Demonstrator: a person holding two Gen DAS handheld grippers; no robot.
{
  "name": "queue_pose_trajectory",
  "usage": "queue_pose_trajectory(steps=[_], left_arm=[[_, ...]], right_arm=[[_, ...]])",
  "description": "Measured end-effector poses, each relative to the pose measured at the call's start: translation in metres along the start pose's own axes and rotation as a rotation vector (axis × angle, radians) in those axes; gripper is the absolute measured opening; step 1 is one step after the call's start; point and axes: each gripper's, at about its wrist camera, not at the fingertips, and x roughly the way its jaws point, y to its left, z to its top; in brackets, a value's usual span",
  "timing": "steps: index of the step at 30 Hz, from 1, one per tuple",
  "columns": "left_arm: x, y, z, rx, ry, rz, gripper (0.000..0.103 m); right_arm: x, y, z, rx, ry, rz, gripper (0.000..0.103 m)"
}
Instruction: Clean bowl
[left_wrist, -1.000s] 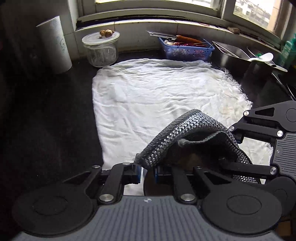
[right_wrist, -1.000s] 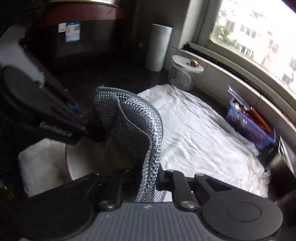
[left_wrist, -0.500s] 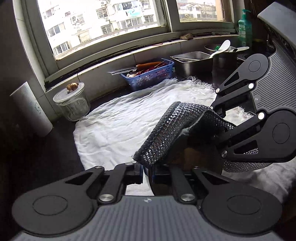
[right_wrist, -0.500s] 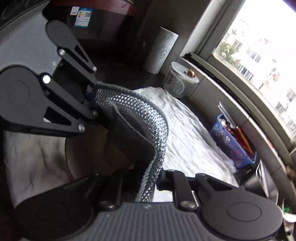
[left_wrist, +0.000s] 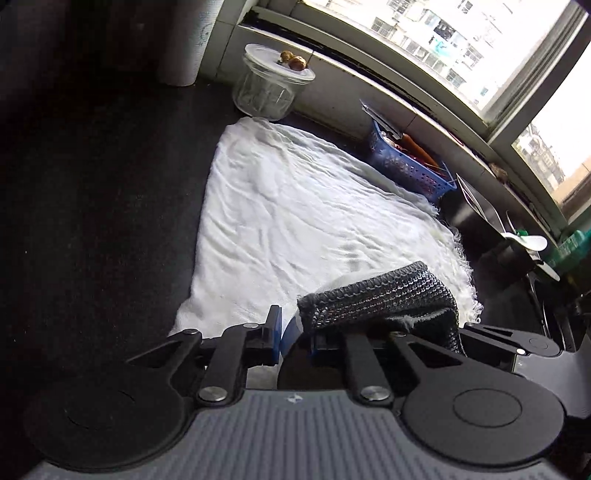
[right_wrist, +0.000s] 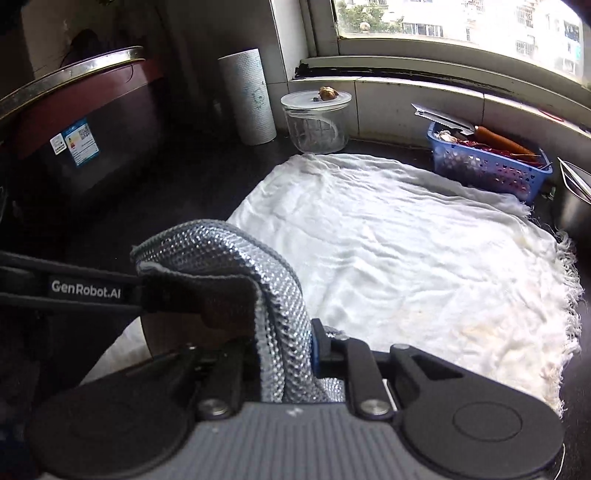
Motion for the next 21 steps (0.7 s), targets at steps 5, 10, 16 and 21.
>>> queue_pose_trajectory(steps=[5, 10, 16, 21], left_arm=[[-0.018, -0.048, -0.002, 0.514, -0.046, 0.092, 0.013], [-0.02, -0.071, -0.012, 0.824, -0.086, 0.132, 0.013], [-0.019, -0.071, -0.017, 0.758, -0.111, 0.165, 0.007], [-0.02, -0.049, -0.007, 0.423, -0.108, 0.155, 0.011]], right_arm=[[-0.006, 0.022, -0.003, -0.22, -0.026, -0.073, 0.012], [-0.015, 0.037, -0.002, -0.512, -0.052, -0.143, 0.011], [-0.014, 0.04, 0.001, -0.594, -0.044, -0.14, 0.011], [-0.007, 0.023, 0.003, -0.338, -0.001, -0.063, 0.012]])
